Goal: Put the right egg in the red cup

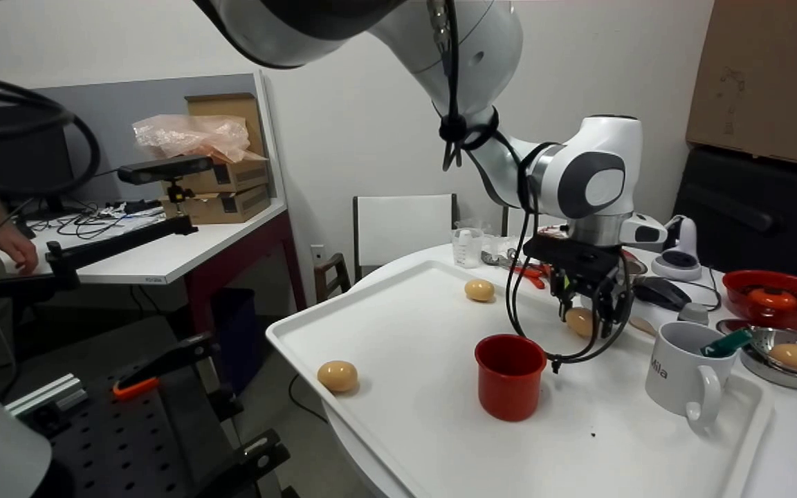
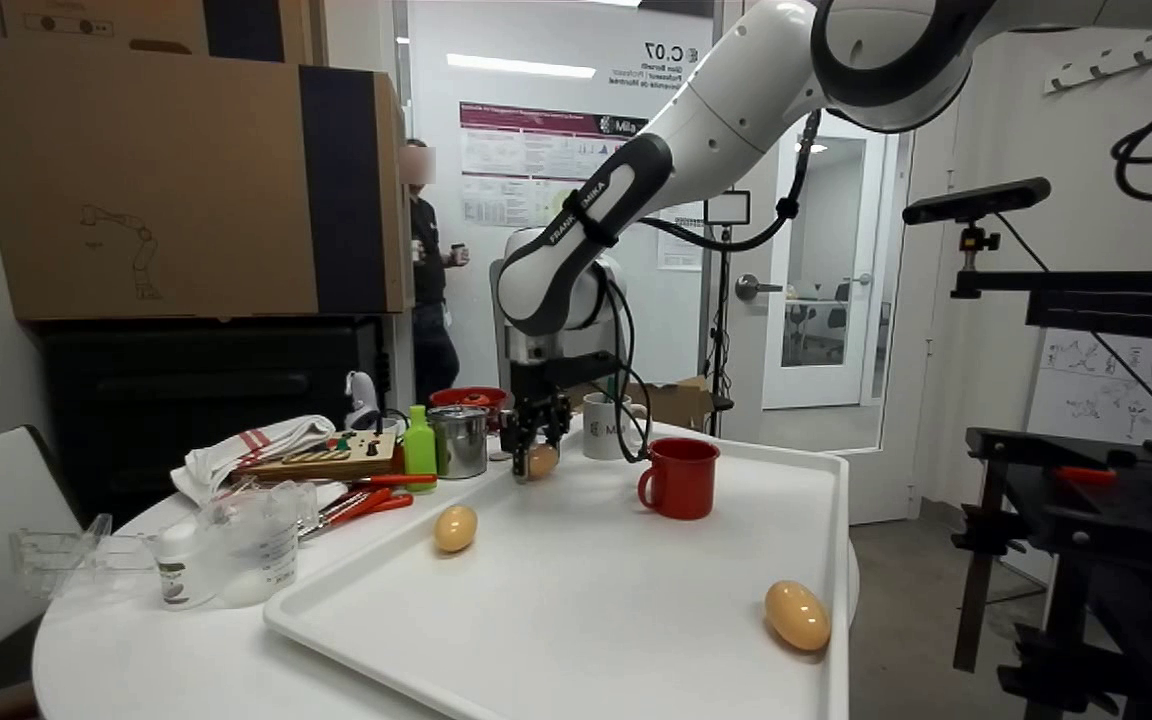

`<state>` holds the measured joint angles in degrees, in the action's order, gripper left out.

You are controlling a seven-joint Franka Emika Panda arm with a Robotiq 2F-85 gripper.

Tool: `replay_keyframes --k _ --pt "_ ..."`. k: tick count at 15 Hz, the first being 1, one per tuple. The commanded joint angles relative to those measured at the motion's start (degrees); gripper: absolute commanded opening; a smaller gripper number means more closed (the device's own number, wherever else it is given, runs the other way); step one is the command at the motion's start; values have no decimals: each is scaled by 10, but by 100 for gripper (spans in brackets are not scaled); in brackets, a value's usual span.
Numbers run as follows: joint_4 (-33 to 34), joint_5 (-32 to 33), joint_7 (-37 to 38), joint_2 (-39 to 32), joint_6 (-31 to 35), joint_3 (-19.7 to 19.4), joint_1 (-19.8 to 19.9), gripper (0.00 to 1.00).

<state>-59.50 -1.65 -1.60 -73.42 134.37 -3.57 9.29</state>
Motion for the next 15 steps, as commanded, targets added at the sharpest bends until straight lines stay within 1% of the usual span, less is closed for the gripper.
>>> replay_keyframes --k 1,6,12,15 --pt "-20 2 16 23 12 -7 -8 45" --pt "-62 0 25 55 45 -11 -12 45" --pt "-169 2 53 130 107 -20 -23 45" --pt "-216 4 77 163 84 -32 -31 45"
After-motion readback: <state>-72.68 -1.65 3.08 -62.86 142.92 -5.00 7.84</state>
